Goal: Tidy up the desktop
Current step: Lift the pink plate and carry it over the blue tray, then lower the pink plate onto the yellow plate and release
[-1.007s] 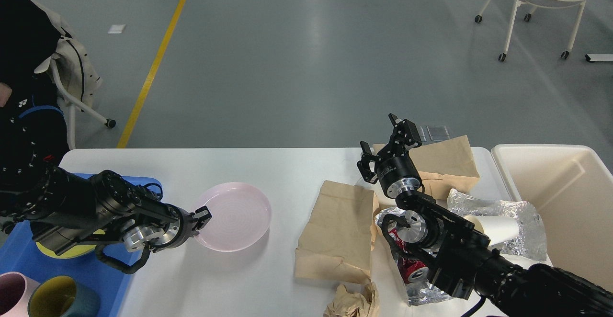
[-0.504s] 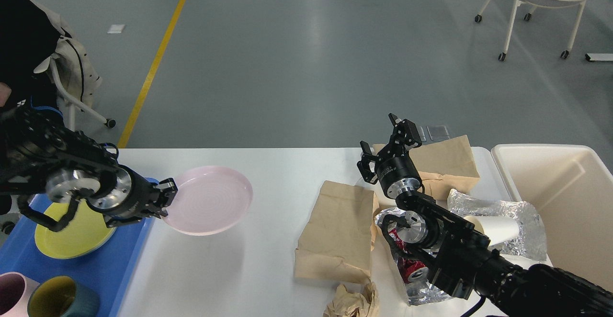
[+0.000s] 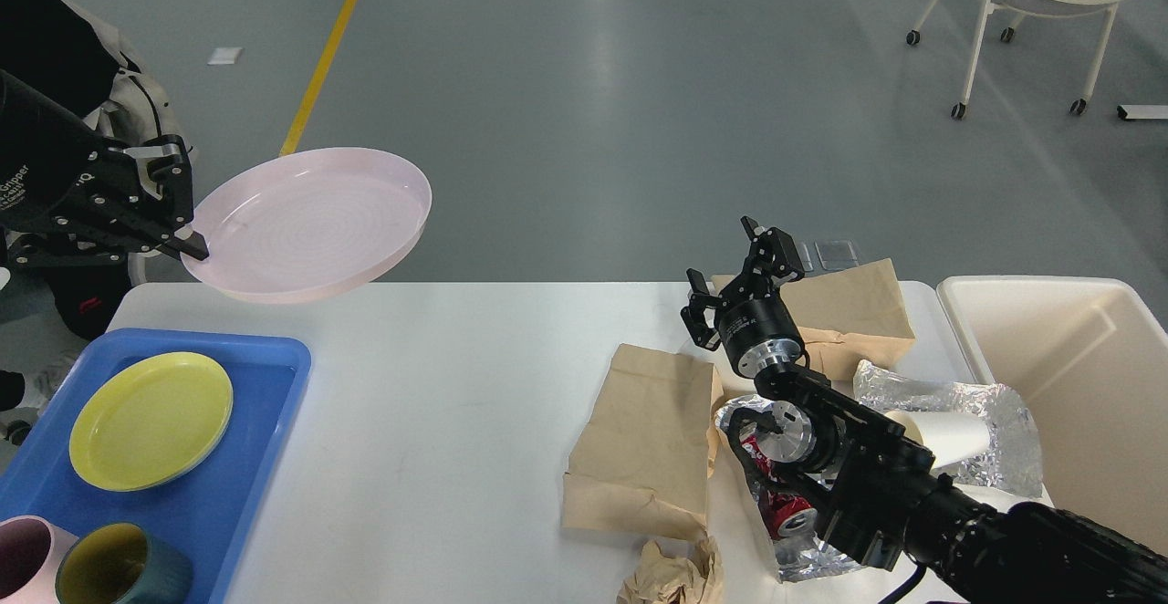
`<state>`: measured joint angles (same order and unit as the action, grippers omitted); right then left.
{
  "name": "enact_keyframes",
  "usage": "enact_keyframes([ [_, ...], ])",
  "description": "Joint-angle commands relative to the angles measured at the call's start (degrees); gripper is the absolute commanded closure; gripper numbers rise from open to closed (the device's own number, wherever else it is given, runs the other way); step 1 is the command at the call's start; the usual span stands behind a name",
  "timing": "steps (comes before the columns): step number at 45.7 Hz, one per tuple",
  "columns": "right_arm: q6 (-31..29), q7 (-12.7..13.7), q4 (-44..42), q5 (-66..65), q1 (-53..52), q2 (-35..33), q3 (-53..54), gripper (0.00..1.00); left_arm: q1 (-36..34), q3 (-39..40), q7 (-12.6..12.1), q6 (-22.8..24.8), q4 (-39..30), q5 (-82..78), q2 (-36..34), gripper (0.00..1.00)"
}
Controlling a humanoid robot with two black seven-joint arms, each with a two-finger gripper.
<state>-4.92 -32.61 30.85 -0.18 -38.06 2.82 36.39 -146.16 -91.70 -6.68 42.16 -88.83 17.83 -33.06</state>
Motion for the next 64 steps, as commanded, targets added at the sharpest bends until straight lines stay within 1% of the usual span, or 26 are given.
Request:
enact_keyframes([
  [1, 0.0, 0.0, 0.0, 0.0, 0.0, -0.01, 0.0, 0.0, 4.12, -1.03, 0.18, -3.56, 0.06, 0.1, -0.51, 1.0],
  [4, 0.0, 0.0, 0.0, 0.0, 0.0, -0.01, 0.0, 0.0, 7.28, -1.47, 0.26, -7.86, 0.24, -0.25, -3.05, 1.0],
  [8, 0.0, 0.0, 0.0, 0.0, 0.0, -0.01, 0.0, 0.0, 13.68, -1.21, 0.27, -14.54, 1.64, -0.6, -8.67, 1.0],
  [11, 0.0, 0.0, 0.0, 0.0, 0.0, -0.01, 0.0, 0.0, 18.87, -0.59, 0.35, -17.89, 3.74, -1.83, -12.54, 1.0],
  [15, 0.0, 0.0, 0.0, 0.0, 0.0, 0.08, 0.0, 0.0, 26.43, 1.25, 0.44, -22.28, 7.52, -4.64, -16.06, 1.0],
  [18, 0.0, 0.0, 0.0, 0.0, 0.0, 0.0, 0.0, 0.0, 33.19, 3.01, 0.44, -26.67, 10.25, -6.31, -16.77, 1.0],
  [26, 0.0, 0.0, 0.0, 0.0, 0.0, 0.08, 0.0, 0.0, 52.18, 11.09, 0.44, -42.49, 15.61, -6.93, -16.68, 1.0],
  [31, 0.0, 0.0, 0.0, 0.0, 0.0, 0.08, 0.0, 0.0, 62.99, 18.38, 0.44, -48.04, 20.0, -6.84, -16.42, 1.0],
  [34, 0.0, 0.0, 0.0, 0.0, 0.0, 0.08, 0.0, 0.0, 68.36, 23.91, 0.35, -49.36, 22.47, -6.76, -16.33, 1.0],
  [37, 0.0, 0.0, 0.0, 0.0, 0.0, 0.08, 0.0, 0.0, 72.05, 28.75, -0.17, -49.8, 24.49, -6.84, -16.33, 1.0],
  [40, 0.0, 0.0, 0.0, 0.0, 0.0, 0.08, 0.0, 0.0, 74.69, 31.4, -0.52, -49.89, 26.25, -6.84, -16.33, 1.0],
  [43, 0.0, 0.0, 0.0, 0.0, 0.0, 0.08, 0.0, 0.0, 76.45, 32.28, -0.53, -49.98, 27.83, -6.84, -16.24, 1.0],
  [50, 0.0, 0.0, 0.0, 0.0, 0.0, 0.08, 0.0, 0.0, 78.74, 34.04, -0.44, -49.89, 31.61, -6.49, -14.66, 1.0],
  [58, 0.0, 0.0, 0.0, 0.0, 0.0, 0.08, 0.0, 0.0, 79.01, 35.97, -0.44, -49.98, 32.05, -6.4, -14.4, 1.0],
  [64, 0.0, 0.0, 0.0, 0.0, 0.0, 0.08, 0.0, 0.0, 80.24, 36.32, -0.09, -49.89, 32.05, -6.14, -12.56, 1.0],
])
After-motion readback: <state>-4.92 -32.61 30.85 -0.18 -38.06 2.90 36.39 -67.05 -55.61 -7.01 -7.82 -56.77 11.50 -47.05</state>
